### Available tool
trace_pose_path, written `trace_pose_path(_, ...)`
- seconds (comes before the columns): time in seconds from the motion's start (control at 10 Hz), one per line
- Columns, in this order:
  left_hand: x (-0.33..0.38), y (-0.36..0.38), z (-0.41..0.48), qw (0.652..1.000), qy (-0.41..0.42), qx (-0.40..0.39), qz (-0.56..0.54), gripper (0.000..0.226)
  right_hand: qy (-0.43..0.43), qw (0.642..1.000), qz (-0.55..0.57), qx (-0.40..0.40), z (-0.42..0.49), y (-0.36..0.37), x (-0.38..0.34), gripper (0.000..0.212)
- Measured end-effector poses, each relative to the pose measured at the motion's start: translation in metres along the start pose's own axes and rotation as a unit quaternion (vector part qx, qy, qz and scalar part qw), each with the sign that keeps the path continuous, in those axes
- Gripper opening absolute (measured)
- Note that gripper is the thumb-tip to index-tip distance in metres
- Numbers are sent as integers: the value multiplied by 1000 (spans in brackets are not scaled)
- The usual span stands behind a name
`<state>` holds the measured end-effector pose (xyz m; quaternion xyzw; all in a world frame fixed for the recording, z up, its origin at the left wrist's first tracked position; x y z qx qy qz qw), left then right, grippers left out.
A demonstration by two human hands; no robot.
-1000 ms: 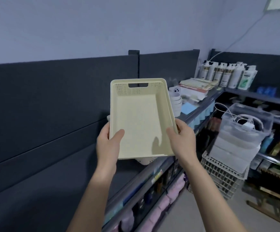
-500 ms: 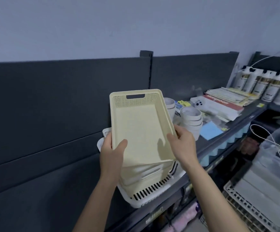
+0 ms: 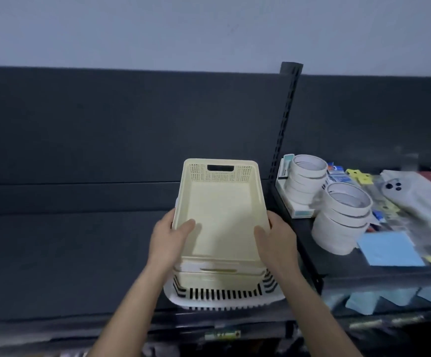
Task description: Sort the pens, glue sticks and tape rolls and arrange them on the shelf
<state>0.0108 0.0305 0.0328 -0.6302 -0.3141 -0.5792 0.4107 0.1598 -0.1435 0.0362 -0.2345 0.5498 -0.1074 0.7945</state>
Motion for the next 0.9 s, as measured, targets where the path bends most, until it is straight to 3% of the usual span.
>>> trace_pose_path(0.4,-7,5,-10,996,26,55,58,26,9,998,-26,-49,5,18,12,21)
trace_pose_path(0.6,-11,6,-4,994,36,50,94,11,3,995,-40,-93,6,21,13,26)
trace_pose_path(0.8,-11,2,-5,993,28,27,110,16,-8,993,-17,-113,11,10,12,13)
trace_pose_path(0.9,1,0,-4,991,34,28,125,34,-17,995,-16,-99,13,1,0,21)
Point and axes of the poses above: each hand's wrist, its own z-axis towards the middle knuckle, its own y-axis out of the palm, x = y × z, the point moved 6 cm from there along z, towards the middle knuckle, and after that the axes turned 11 degrees about x, right-handed, at the moved point
